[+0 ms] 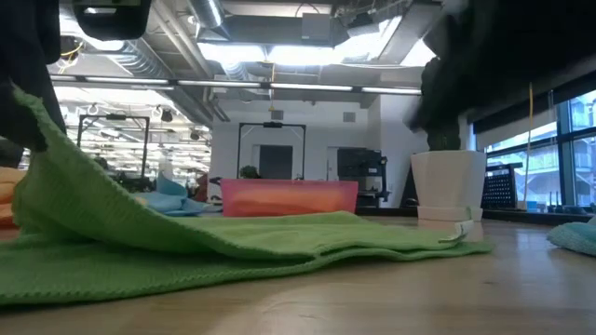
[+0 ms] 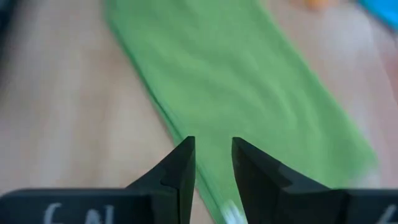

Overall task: Roll microfiber towels into tight, uniform cylinder then place into a basket
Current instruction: Roll the green towel

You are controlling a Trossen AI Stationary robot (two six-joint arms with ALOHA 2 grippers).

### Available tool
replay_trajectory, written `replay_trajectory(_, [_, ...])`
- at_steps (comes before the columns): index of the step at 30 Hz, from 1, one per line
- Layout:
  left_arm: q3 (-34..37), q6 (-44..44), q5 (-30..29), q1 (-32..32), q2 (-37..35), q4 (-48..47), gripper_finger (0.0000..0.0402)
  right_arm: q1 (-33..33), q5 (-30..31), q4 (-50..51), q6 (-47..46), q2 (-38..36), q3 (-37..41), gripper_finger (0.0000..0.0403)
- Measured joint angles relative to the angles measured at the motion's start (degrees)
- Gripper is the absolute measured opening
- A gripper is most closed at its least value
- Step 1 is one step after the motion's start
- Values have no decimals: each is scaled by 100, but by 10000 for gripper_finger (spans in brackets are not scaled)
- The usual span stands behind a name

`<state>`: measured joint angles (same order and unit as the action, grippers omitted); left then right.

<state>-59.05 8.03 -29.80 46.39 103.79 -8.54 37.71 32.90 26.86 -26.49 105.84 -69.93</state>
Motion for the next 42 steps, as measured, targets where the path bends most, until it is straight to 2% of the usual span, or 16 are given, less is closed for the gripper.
replay_trajectory(2, [0, -2, 0, 0, 0, 0, 0, -40, 52, 767, -667, 0, 12, 100])
replay_trajectory(4, [0, -10, 2, -9, 0, 1, 0, -80, 39, 997, -1053, 0, 149, 84])
replay_trajectory(6, [0, -43, 2, -13, 0, 0, 0, -91, -115, 861, -1092, 2, 328, 60])
replay_trajectory(10, [0, -61, 2, -14, 0, 0, 0, -107, -839, 110, -1062, 2, 781, 8])
replay_trajectory(16, [0, -192, 4, -24, 0, 0, 0, -147, -879, -453, -1248, -7, 1357, 4])
replay_trajectory(25, [0, -196, 13, -37, 0, 0, 0, -331, -952, -1808, -1359, -355, 2178, 4])
replay_trajectory(33, [0, -199, 13, -37, 0, -2, 0, -350, -852, -2008, -1383, -654, 2414, 2])
replay_trajectory(42, [0, -202, 12, -39, 0, -2, 0, -531, -883, -2245, -1663, -664, 2709, 1])
